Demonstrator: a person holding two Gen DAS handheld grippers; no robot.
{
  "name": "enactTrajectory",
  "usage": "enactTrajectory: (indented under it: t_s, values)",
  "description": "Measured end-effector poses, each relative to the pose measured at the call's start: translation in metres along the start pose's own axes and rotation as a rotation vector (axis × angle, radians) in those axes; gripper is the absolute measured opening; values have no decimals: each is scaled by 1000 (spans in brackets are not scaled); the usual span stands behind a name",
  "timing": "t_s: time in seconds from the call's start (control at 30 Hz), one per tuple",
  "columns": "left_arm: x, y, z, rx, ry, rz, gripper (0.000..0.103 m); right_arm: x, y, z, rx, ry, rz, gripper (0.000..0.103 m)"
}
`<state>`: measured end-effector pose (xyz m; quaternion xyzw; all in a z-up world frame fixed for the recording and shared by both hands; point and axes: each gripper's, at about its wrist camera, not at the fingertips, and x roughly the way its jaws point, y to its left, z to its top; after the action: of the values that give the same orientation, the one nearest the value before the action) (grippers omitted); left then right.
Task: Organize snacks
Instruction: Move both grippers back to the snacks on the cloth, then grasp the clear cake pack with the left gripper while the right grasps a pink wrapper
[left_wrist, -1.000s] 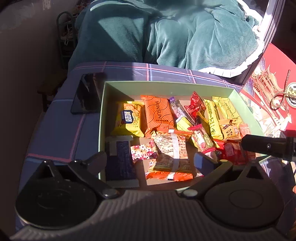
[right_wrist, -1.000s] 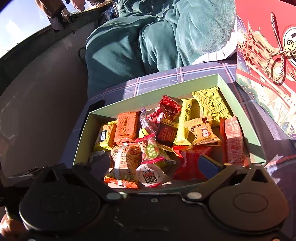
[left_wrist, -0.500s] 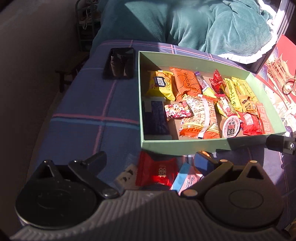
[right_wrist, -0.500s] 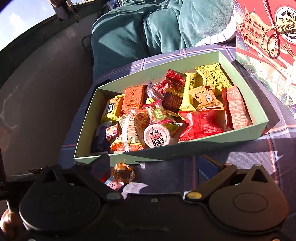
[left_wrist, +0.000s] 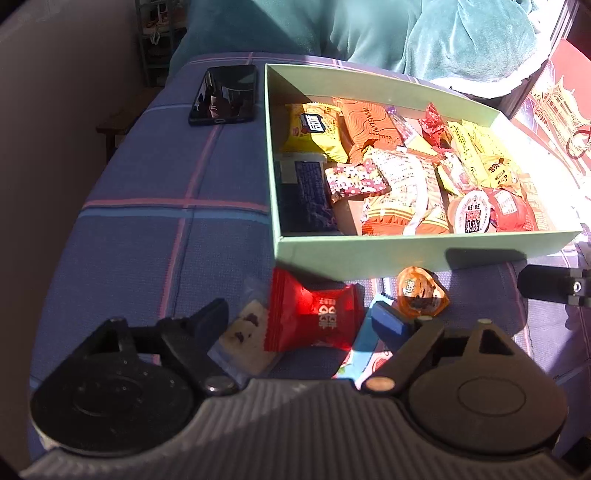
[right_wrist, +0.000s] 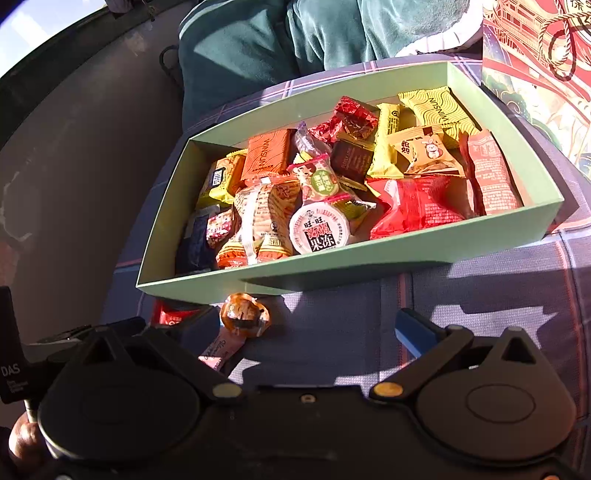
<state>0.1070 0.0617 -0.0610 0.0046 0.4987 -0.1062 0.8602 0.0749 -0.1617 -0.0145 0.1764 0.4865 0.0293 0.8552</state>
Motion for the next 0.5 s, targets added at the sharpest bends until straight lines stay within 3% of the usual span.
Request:
enactTrajectory:
  t_s: [0.1,0.17,0.37,0.5]
  values:
    - [-1,-8,-3,36,-11,-18,52,5,-1,1,12,2,-2,102]
    - [-4,-13,-6,41,-4,-66,48,10,0,1,13,5,-1,101]
    - [-9,-25,-20,79,20,-134,48,32,15,0,-32,31,21,89]
    - [-9,-10,-20,35,21,-116,58,47,31,-2,-82,50,29,84]
